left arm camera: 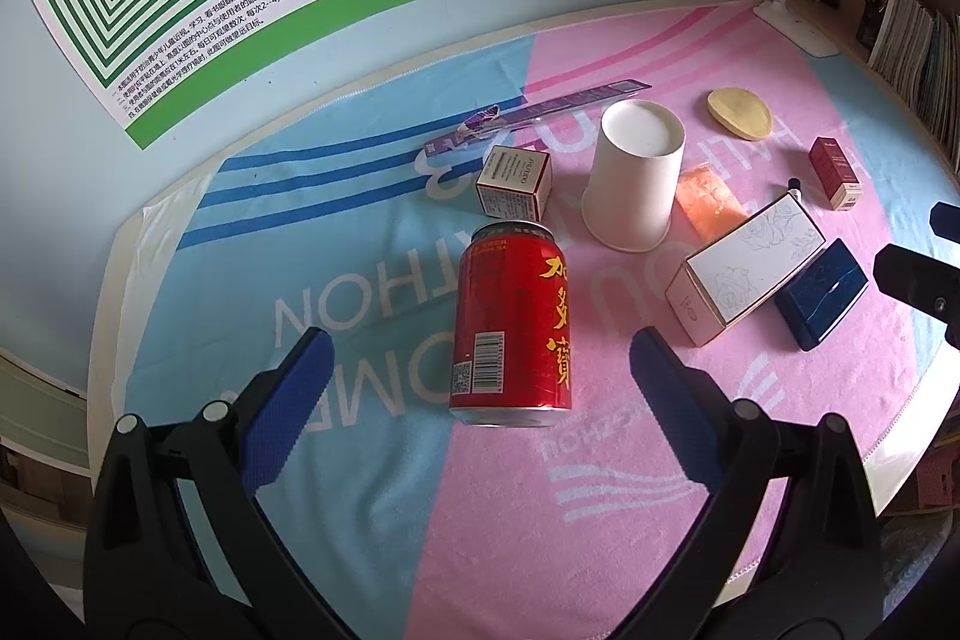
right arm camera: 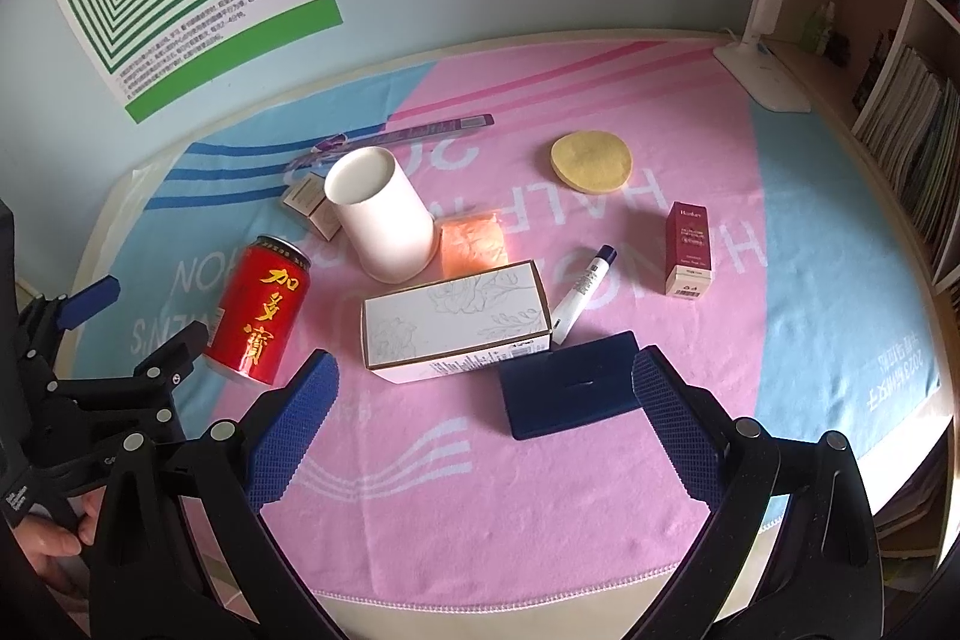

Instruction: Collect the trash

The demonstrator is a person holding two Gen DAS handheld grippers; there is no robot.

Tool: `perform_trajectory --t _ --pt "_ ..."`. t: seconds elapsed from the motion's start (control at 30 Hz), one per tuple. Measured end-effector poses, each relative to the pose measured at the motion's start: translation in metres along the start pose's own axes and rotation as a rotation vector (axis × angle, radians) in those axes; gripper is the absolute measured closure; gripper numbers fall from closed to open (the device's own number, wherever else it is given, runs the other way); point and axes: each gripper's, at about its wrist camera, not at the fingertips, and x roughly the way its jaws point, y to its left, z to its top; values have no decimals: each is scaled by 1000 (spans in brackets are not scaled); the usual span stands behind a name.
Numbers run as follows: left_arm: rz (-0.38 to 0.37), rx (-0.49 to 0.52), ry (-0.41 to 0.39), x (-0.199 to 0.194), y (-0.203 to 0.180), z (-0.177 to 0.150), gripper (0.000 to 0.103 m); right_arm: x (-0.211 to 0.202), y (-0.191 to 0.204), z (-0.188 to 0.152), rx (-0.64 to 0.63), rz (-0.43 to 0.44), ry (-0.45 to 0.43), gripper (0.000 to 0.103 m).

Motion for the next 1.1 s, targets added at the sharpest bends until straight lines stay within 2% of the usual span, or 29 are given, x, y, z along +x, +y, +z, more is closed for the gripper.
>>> perform_trajectory --t 1.1 --pt "3 -9 5 2 2 0 6 1 0 -2 5 2 9 6"
